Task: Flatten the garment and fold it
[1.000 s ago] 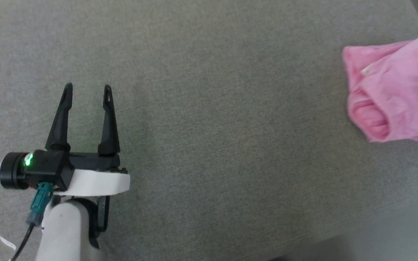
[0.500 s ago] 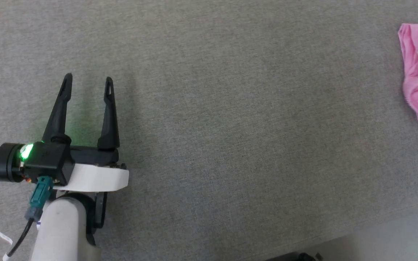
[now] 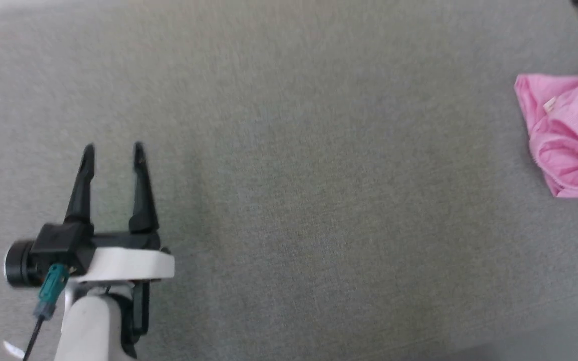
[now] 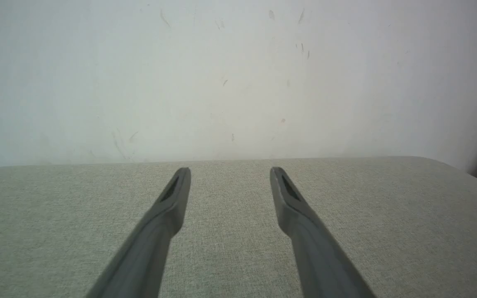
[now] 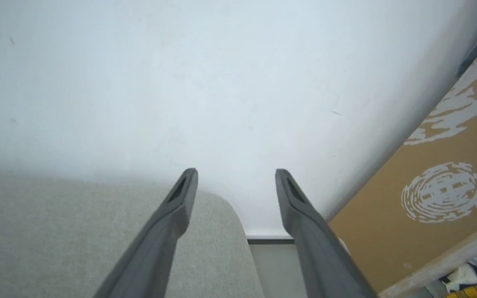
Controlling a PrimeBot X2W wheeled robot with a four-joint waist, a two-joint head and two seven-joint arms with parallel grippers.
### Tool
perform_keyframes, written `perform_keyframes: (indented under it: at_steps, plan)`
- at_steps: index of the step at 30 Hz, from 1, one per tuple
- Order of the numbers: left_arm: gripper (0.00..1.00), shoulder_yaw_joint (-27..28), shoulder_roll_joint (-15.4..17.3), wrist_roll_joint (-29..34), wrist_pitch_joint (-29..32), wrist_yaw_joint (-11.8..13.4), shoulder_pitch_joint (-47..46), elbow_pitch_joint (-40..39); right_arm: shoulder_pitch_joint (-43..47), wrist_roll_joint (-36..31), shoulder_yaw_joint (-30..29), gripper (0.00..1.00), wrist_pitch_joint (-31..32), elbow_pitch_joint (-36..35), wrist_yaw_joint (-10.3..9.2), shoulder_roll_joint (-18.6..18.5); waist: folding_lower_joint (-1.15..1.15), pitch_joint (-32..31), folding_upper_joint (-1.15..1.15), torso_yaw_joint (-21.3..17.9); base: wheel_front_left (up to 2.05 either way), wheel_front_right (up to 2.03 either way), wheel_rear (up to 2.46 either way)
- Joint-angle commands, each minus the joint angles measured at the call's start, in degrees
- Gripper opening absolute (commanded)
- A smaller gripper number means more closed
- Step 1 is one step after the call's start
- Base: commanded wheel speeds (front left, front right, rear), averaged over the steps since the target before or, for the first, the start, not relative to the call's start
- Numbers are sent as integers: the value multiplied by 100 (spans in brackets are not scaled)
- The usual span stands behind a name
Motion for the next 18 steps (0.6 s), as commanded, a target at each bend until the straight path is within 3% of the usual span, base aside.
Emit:
perform_keyframes:
  at_steps: [1, 5, 11, 18]
  plan:
    - [100, 70, -22, -86, -47, 55, 105, 55, 151, 88, -15, 100, -101, -310, -12, 108, 1, -816, 0, 145, 0, 0, 0]
    - [100, 129, -85, -209, -81, 143, 302, 112, 724, 314, -425, 100, -246, -1286, -12, 450, 1, -1249, 0, 309, 0, 0, 0]
    - [100, 82, -135, -285, -96, 165, 409, 220, 2111, 416, -1478, 100, -295, -2835, -12, 1388, 1, -1673, 0, 765, 0, 0, 0]
    - [100, -21, -174, -215, -98, 251, 376, 287, 3725, -782, -2211, 100, -303, -4317, -12, 2781, 1, -1914, 0, 1233, 0, 0, 0]
